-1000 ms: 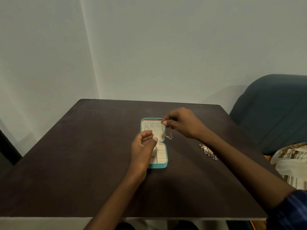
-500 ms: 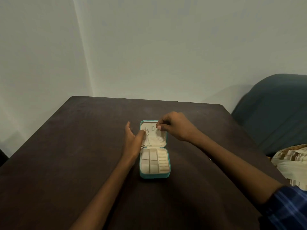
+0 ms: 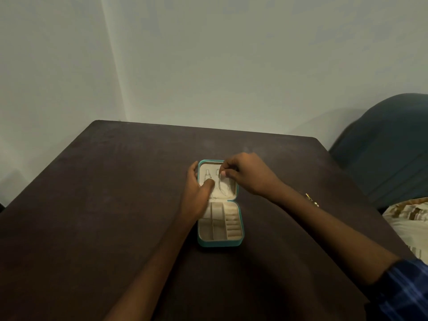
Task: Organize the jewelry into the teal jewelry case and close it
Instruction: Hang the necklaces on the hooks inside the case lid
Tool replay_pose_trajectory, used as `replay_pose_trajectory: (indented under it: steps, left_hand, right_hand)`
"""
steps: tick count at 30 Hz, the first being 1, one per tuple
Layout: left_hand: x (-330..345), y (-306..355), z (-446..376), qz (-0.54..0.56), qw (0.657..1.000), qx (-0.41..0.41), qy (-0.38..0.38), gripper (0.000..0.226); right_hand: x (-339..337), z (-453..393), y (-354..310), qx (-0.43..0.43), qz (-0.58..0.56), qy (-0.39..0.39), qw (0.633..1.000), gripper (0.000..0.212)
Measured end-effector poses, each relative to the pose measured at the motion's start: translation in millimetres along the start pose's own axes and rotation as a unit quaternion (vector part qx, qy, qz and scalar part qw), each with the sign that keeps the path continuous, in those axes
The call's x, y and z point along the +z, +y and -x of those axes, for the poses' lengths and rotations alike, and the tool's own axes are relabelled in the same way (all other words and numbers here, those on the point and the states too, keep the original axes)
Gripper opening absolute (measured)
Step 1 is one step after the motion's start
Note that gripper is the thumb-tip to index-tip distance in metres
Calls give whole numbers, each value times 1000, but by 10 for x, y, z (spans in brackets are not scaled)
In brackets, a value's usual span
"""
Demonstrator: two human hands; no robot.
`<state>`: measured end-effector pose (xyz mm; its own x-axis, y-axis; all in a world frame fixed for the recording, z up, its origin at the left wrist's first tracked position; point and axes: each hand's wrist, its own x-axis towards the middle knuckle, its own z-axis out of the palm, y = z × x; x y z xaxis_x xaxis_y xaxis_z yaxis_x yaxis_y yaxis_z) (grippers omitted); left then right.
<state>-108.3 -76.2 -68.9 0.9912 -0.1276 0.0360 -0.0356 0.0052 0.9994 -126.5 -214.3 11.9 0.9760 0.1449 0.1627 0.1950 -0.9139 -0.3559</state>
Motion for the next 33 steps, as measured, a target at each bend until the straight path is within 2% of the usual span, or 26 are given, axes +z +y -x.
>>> replay_pose_trajectory:
  steps: [9,19,26,33]
  left_hand:
    - [37,-95,-105,-23,998,47,-41,78]
    - [37,-142,-164,-57,996,72,9,53]
    - [54,-118,-176,-80,994,71,20,59]
    - [37,-87,-150,-89,991,96,23,49]
  right_hand:
    - [92,-22,7,0,32,38,999,18]
    - [185,-16,24,-4,125,110,986,25]
    - [303,-7,38,-41,146,151,977,22]
    - [349,-10,37,-48,162,196,966,23]
